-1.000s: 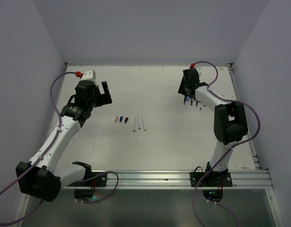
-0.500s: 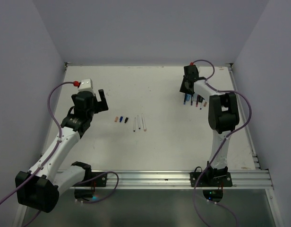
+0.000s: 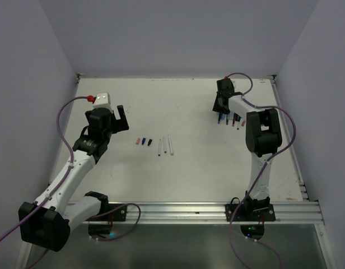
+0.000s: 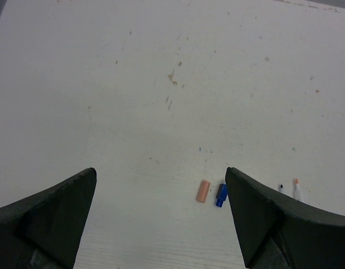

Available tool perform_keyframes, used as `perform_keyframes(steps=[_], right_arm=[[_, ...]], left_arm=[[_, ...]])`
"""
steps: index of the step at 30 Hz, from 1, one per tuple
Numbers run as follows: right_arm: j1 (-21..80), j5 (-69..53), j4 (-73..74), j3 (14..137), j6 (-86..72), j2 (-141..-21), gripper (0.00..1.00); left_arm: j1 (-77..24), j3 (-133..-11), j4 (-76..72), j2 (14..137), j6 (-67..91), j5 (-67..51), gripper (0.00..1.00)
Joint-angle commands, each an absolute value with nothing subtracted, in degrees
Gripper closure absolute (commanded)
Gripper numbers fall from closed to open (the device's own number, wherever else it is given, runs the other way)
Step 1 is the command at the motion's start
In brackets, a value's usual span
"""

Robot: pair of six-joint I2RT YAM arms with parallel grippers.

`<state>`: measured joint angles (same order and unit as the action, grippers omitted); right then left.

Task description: Open the pen caps

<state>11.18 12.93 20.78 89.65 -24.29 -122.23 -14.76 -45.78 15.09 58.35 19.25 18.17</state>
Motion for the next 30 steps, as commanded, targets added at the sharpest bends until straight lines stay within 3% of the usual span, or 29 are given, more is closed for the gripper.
perform_keyframes(steps=[1,14,17,21,22,30], right_arm=[[10.9,13.4,22.9,90.1,-23.9,-124.0,0.66],[10.9,10.7,25.8,89.7,-24.9,-126.2,0.72],[11.1,10.3,26.7,90.3,-24.6,-127.0,0.79],[12.9,7.2,25.1,88.5,-23.4,-125.6,0.99],[13.6,6.3,23.5,87.7,-22.9,-123.9,1.0],[25.2,0.5,10.3,74.5,-21.8,-107.8,1.0]], left_arm=[[-14.6,-45.3,12.0,58.8,18.5,17.8,0.0],[-14.6,-45.7,12.3,59.7,18.8,15.8,0.0],[-14.6,-46.1,12.4,59.8,18.9,14.8,0.0],[-14.6,-46.9,12.5,59.9,19.5,12.2,0.0],[-14.6,-47.3,12.5,60.0,20.1,11.3,0.0],[-14.6,-50.7,8.7,64.0,27.2,-9.5,0.0]])
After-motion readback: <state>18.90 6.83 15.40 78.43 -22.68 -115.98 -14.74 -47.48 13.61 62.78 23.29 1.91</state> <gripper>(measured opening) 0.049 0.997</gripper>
